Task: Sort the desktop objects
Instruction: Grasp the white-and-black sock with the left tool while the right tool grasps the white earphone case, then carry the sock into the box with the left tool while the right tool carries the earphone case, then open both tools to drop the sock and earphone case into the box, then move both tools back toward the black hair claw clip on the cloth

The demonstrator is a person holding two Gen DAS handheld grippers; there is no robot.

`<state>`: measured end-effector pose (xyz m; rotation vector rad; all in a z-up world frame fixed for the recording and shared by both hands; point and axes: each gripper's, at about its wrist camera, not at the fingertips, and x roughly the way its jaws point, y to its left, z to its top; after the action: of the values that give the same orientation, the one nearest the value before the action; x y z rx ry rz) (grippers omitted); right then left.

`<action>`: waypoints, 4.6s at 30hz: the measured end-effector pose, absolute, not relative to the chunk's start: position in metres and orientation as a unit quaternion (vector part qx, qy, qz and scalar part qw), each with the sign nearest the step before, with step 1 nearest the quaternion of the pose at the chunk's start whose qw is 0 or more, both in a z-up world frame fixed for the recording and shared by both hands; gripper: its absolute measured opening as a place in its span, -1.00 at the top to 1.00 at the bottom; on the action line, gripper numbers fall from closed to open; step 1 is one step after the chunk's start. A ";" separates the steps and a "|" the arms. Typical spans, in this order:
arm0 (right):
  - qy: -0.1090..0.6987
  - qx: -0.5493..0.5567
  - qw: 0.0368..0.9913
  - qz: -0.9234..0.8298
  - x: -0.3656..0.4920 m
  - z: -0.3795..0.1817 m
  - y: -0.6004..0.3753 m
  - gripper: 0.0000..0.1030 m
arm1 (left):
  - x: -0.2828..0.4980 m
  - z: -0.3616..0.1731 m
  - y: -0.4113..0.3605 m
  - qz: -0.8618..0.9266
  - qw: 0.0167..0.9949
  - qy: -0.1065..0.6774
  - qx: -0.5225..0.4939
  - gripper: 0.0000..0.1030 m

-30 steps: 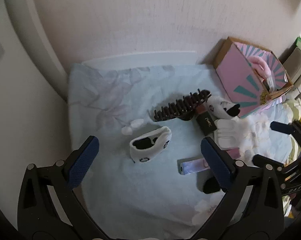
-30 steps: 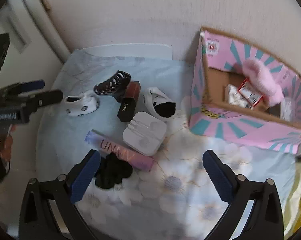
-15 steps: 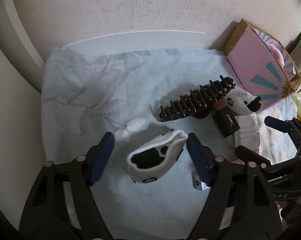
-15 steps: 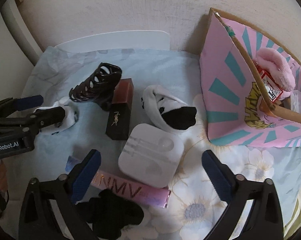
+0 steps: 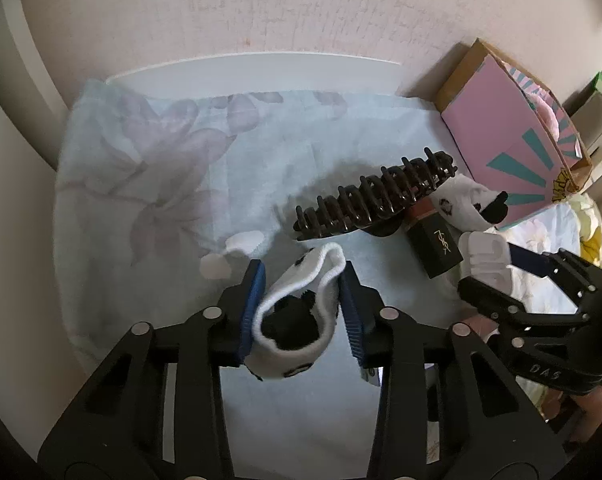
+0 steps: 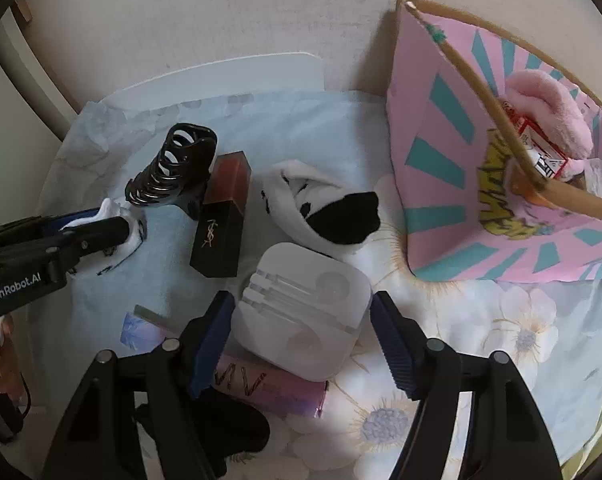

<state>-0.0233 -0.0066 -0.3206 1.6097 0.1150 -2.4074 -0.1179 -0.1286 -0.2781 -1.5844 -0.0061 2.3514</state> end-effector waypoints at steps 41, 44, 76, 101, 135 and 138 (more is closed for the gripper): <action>0.051 0.483 0.173 -0.857 -0.015 -0.185 0.099 -0.27 | -0.082 -0.121 -0.046 0.865 0.151 -0.016 -0.478 0.40; 0.047 0.478 0.171 -0.860 -0.019 -0.176 0.114 -0.27 | -0.083 -0.113 -0.028 0.867 0.159 -0.011 -0.473 0.40; 0.033 0.506 0.150 -0.849 -0.121 -0.196 0.281 -0.27 | -0.143 -0.141 0.194 0.830 0.242 0.031 -0.502 0.40; 0.047 0.526 0.190 -0.828 -0.151 -0.222 0.277 -0.29 | -0.158 -0.152 0.218 0.828 0.233 0.050 -0.508 0.11; -0.008 0.480 0.235 -0.845 -0.095 -0.143 0.225 -1.00 | -0.107 -0.061 0.003 0.878 0.161 -0.058 -0.447 -1.00; 0.002 0.471 0.238 -0.849 -0.086 -0.136 0.207 -1.00 | -0.098 -0.058 -0.019 0.884 0.137 -0.041 -0.446 -1.00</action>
<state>-0.0863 0.2072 -0.1362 1.2912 0.0065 -2.3263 -0.0976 -0.0188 -0.0578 -1.2895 -0.1185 2.5579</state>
